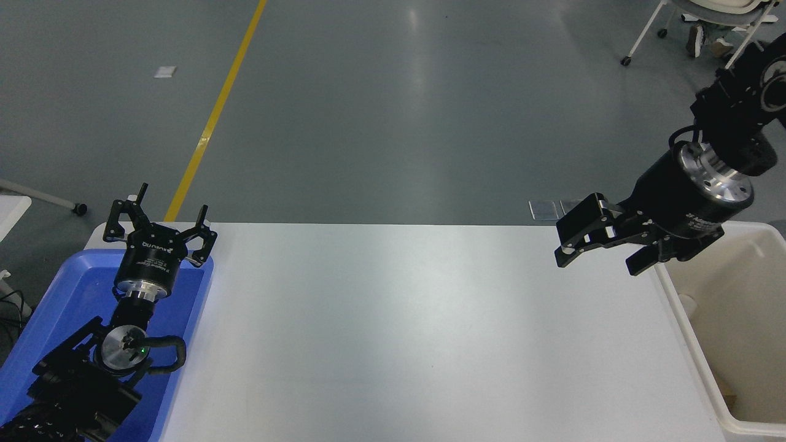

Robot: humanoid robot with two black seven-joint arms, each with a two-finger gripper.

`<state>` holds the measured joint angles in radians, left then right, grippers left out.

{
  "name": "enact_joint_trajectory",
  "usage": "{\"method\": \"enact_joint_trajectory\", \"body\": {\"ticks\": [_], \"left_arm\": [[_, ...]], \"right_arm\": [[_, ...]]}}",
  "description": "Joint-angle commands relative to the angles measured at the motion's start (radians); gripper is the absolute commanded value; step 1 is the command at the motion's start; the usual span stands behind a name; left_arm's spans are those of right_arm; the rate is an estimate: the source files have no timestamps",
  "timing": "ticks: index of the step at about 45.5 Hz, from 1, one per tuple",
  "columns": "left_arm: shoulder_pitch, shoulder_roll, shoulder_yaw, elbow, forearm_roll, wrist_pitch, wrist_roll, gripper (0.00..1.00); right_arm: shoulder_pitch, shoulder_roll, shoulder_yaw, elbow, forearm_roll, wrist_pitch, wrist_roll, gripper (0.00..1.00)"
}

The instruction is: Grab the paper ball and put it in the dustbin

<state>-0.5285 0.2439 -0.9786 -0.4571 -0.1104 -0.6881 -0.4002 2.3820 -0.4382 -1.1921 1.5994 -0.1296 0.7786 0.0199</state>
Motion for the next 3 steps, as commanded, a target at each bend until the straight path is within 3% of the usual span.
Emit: {"method": "enact_joint_trajectory", "body": {"ticks": [1,3], "left_arm": [[0.001,0.000,0.000,0.000,0.000,-0.001,0.000,1.00],[0.001,0.000,0.000,0.000,0.000,0.001,0.000,1.00]], "right_arm": [[0.019,0.019,-0.004,0.011,0.015,0.007,0.000,1.00],[0.016,0.018,-0.006,0.011,0.015,0.007,0.000,1.00]]}}
